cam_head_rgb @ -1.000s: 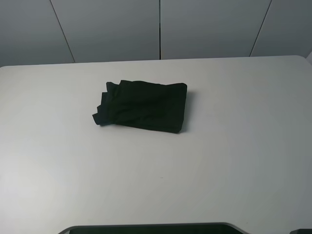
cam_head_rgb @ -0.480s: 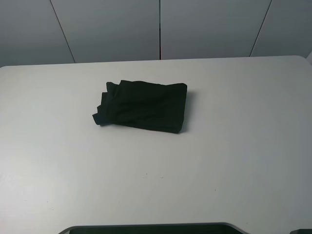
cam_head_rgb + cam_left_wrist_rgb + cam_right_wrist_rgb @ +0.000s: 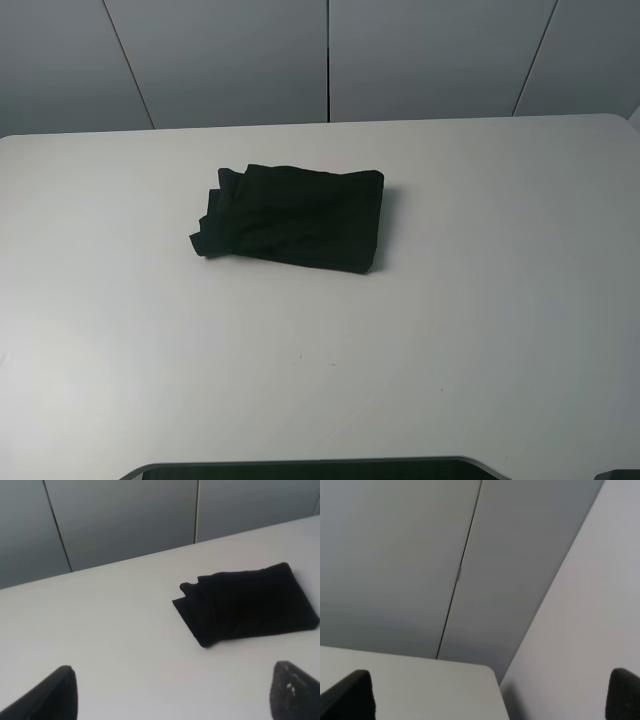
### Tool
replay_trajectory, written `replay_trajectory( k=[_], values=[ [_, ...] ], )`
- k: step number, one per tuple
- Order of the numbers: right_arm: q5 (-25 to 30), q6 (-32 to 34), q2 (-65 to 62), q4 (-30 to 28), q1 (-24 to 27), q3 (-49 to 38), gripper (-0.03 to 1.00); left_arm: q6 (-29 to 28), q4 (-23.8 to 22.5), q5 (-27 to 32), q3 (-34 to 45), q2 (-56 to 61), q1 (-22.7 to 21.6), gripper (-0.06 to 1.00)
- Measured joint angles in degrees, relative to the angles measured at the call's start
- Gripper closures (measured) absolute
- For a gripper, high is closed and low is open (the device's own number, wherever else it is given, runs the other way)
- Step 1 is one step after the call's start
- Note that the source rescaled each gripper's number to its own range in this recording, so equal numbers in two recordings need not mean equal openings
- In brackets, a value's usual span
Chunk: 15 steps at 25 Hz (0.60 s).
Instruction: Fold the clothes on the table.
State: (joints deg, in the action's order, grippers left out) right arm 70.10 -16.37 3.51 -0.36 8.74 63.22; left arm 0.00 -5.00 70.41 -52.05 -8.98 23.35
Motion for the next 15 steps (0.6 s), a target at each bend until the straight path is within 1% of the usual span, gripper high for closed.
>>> replay_trajectory(
  k=[3, 6, 11, 13, 15],
  values=[
    [-0.12, -0.26, -1.54, 2.53, 0.0, -5.42, -0.03, 3.17, 2.34, 0.0, 1.7, 0.0, 0.0, -0.05],
    [0.07, -0.36, -3.17, 5.31, 0.0, -11.75, -0.03, 5.82, 4.64, -0.11, 6.1, 0.0, 0.0, -0.05],
    [0.25, 0.46, -3.42, 8.81, 0.0, -18.29, -0.03, 7.74, 5.42, -0.11, 15.1, -0.1, 0.0, -0.05],
    [0.25, 0.69, -3.42, 10.35, 0.0, -19.88, -0.03, 8.19, 5.57, -1.13, 17.66, -0.1, 0.0, -0.05],
    [0.25, 0.81, -3.42, 11.11, 0.0, -21.52, -0.03, 8.88, 6.4, -3.37, 19.74, 0.0, 0.0, -0.05]
  ],
)
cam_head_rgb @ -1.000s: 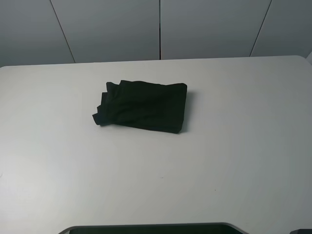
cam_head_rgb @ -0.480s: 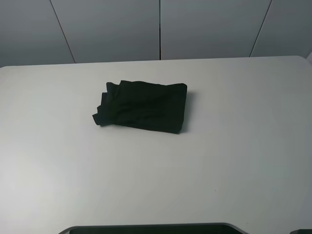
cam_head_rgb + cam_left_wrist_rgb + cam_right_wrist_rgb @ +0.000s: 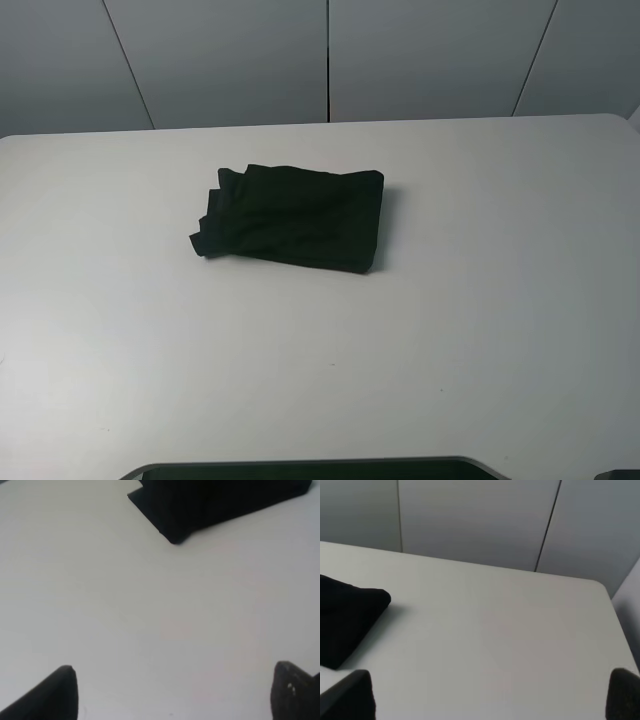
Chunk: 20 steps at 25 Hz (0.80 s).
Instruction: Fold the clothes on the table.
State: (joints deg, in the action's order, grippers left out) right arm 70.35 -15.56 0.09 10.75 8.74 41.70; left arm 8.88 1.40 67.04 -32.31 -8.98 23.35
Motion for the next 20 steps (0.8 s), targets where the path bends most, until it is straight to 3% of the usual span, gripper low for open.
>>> replay_trajectory(
  k=[9, 20],
  values=[
    [-1.74, 0.25, 0.1, -1.26, 0.0, -10.09, -0.03, 0.32, 1.29, -3.96, 2.35, 0.1, 0.0, -0.05],
    [-6.49, 1.83, 0.1, -3.31, 0.0, -12.21, -0.03, -1.23, 0.37, -4.43, 2.63, 0.08, 0.0, -0.05]
  ],
)
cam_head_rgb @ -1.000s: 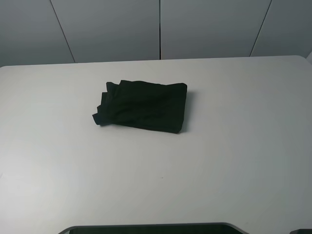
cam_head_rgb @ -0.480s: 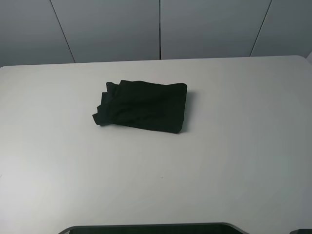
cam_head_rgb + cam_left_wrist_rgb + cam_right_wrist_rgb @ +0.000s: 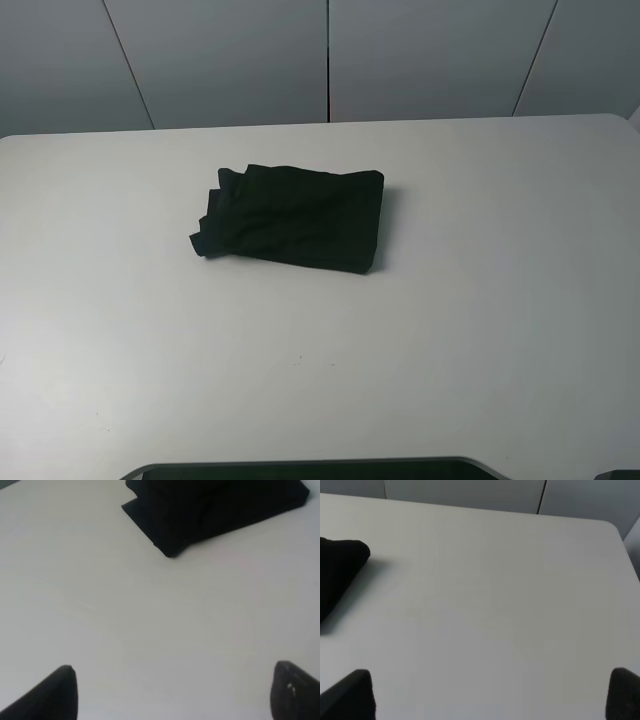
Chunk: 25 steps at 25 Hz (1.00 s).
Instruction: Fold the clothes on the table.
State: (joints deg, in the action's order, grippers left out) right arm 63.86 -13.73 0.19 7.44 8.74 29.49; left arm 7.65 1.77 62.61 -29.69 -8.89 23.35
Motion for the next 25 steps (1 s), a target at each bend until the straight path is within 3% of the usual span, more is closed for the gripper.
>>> replay_trajectory(
  k=[23, 25],
  values=[
    [-0.44, 0.13, -0.21, -0.75, -1.52, 0.0, -0.03, -4.18, -0.33, -0.22, 0.04, 0.0, 0.0, -0.05],
    [-0.44, 0.13, -0.21, -0.75, -2.4, 0.0, -0.03, -4.18, -0.33, -0.22, 0.04, 0.0, -2.16, -0.05]
  ],
)
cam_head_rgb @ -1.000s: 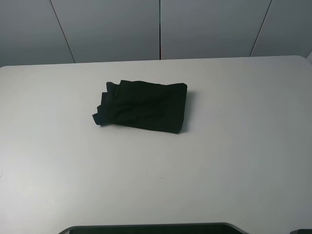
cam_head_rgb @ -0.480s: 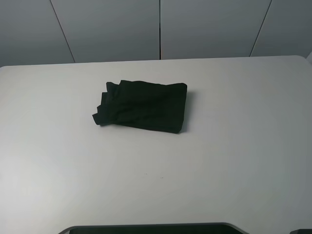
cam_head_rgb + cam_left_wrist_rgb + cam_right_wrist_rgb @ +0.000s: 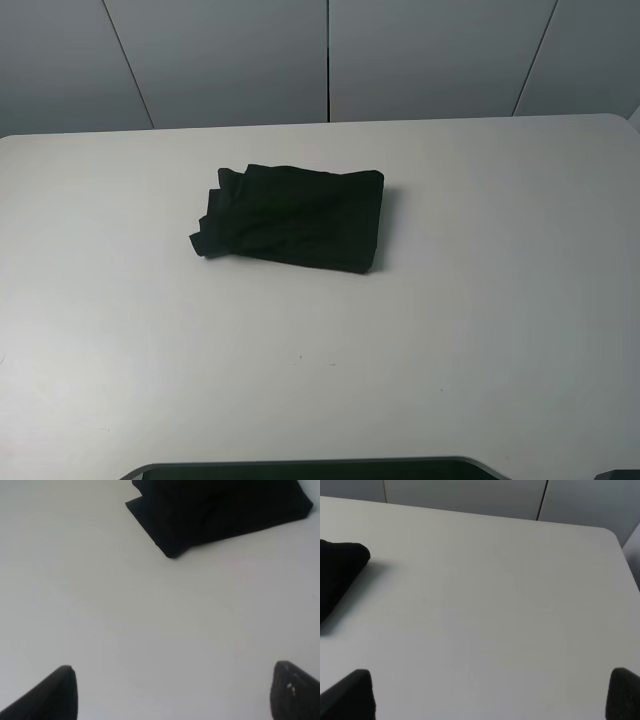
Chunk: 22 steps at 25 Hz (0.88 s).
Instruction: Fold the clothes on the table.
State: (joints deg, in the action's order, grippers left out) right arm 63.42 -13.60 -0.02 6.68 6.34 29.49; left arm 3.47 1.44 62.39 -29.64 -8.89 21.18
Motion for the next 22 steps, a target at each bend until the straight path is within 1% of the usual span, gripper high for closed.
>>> replay_trajectory(
  k=[1, 2, 6, 7, 8, 10, 12, 22],
  values=[
    [0.0, 0.0, 0.0, 0.0, -0.34, 0.0, -0.03, -0.08, 0.0, 0.0, 0.0, 0.0, -1.76, -0.05],
    [0.0, 0.0, 0.0, 0.0, -0.7, 0.0, -0.03, -0.08, 0.0, 0.0, 0.0, 0.0, -4.41, -0.05],
    [0.0, -0.11, 0.0, 0.0, -4.13, 0.0, -0.03, -0.08, 0.0, 0.0, 0.0, 0.28, -16.2, -0.05],
    [0.0, -0.11, 0.0, 0.0, -5.4, 0.0, -0.03, -0.08, 0.0, 0.0, 0.0, 0.82, -18.37, -0.05],
    [0.0, -0.11, 0.0, 0.0, -6.65, 0.0, -0.03, -0.08, -0.1, 0.0, 0.0, 1.63, -19.54, -0.05],
    [0.0, -0.11, 0.0, 0.0, -8.7, 0.0, -0.03, -0.08, -0.1, 0.0, 0.0, 3.87, -20.58, -0.05],
    [0.0, -0.11, 0.0, 0.0, -10.12, 0.0, -0.03, -0.08, -0.1, 0.0, 0.0, 6.97, -20.67, -0.05],
    [0.0, 0.34, 0.0, 0.11, -10.91, 0.0, -0.03, -0.08, -0.1, 0.0, 0.0, 8.89, -20.67, -0.05]
  ],
)
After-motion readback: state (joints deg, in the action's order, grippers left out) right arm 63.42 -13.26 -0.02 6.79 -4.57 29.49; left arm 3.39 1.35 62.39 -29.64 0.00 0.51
